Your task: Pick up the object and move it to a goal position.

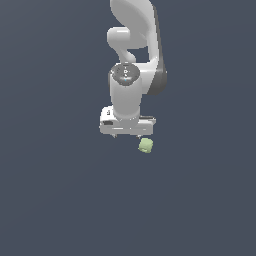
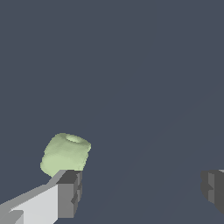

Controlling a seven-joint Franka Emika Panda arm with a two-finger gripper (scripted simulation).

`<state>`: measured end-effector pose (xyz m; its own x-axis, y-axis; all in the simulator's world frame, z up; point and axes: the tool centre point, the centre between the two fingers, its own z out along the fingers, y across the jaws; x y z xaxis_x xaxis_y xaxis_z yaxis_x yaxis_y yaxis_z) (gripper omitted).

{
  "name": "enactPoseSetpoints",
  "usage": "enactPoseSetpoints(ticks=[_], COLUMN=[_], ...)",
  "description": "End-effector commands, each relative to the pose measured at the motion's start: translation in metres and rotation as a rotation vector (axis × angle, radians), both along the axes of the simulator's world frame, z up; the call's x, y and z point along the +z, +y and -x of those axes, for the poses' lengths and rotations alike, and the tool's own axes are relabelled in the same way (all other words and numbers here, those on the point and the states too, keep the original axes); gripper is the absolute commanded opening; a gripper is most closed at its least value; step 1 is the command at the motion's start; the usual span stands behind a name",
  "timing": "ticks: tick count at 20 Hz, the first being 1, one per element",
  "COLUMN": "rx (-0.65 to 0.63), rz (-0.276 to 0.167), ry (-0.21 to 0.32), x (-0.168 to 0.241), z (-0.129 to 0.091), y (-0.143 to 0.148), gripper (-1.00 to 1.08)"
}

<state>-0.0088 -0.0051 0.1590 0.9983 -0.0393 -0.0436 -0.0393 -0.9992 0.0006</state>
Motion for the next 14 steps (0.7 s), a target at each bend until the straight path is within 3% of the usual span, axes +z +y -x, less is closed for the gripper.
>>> enactPoseSetpoints(ticks=[1,14], rx=[0.000,-0.018], rz=[0.000,-0.019], ry=[0.000,0.006], x=[0.000,-0.008], z=[0.000,-0.001], y=[0.000,-0.012], gripper=[1.00,1.00])
